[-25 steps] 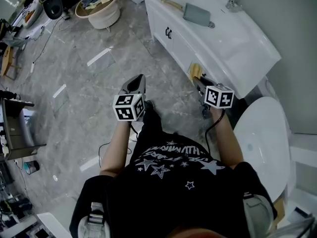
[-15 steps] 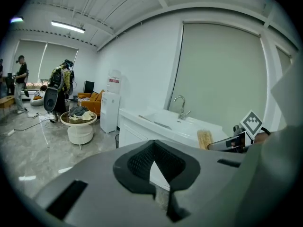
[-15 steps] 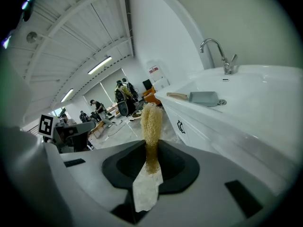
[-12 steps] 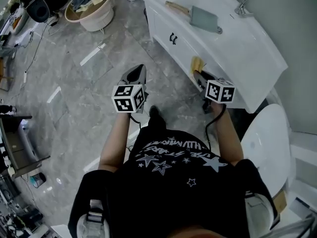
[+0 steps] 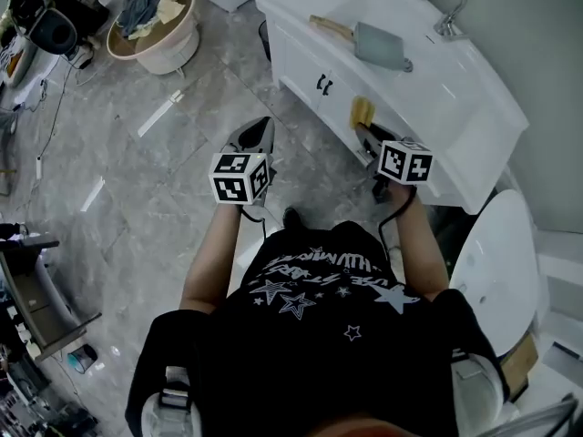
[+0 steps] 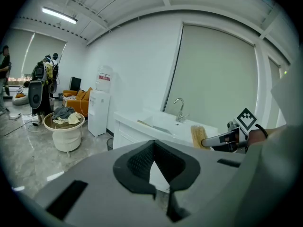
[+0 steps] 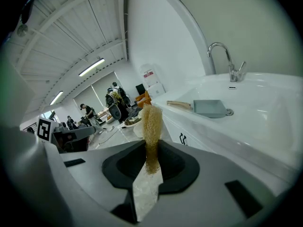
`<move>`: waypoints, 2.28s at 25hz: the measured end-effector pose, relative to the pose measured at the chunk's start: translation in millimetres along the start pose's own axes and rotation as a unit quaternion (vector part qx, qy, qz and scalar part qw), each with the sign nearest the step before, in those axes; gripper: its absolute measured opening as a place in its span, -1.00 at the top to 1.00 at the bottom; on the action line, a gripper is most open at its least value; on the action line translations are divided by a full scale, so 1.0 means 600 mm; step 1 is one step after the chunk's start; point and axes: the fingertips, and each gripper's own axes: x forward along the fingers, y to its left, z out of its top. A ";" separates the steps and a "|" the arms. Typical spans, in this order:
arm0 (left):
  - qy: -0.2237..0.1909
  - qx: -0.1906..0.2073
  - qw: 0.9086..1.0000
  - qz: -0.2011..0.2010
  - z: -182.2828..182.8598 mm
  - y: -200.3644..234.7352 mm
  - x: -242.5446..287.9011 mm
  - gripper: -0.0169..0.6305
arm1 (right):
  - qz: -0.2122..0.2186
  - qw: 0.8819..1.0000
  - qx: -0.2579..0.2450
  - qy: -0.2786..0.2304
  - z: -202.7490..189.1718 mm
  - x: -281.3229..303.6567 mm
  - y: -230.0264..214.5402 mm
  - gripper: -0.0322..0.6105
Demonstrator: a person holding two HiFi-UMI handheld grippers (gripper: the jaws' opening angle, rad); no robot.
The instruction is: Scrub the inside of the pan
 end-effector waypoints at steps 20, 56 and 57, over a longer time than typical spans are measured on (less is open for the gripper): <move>0.021 0.039 0.998 -0.039 0.083 0.030 0.166 0.92 | -0.043 0.997 0.053 -0.035 0.117 0.063 -0.138 0.66; 0.149 0.163 0.970 -0.100 0.200 -0.054 0.703 0.92 | -0.092 0.985 0.146 -0.031 0.316 0.194 -0.555 0.66; 0.154 0.170 0.968 -0.099 0.196 -0.054 0.708 0.92 | -0.093 0.984 0.149 -0.031 0.315 0.194 -0.559 0.66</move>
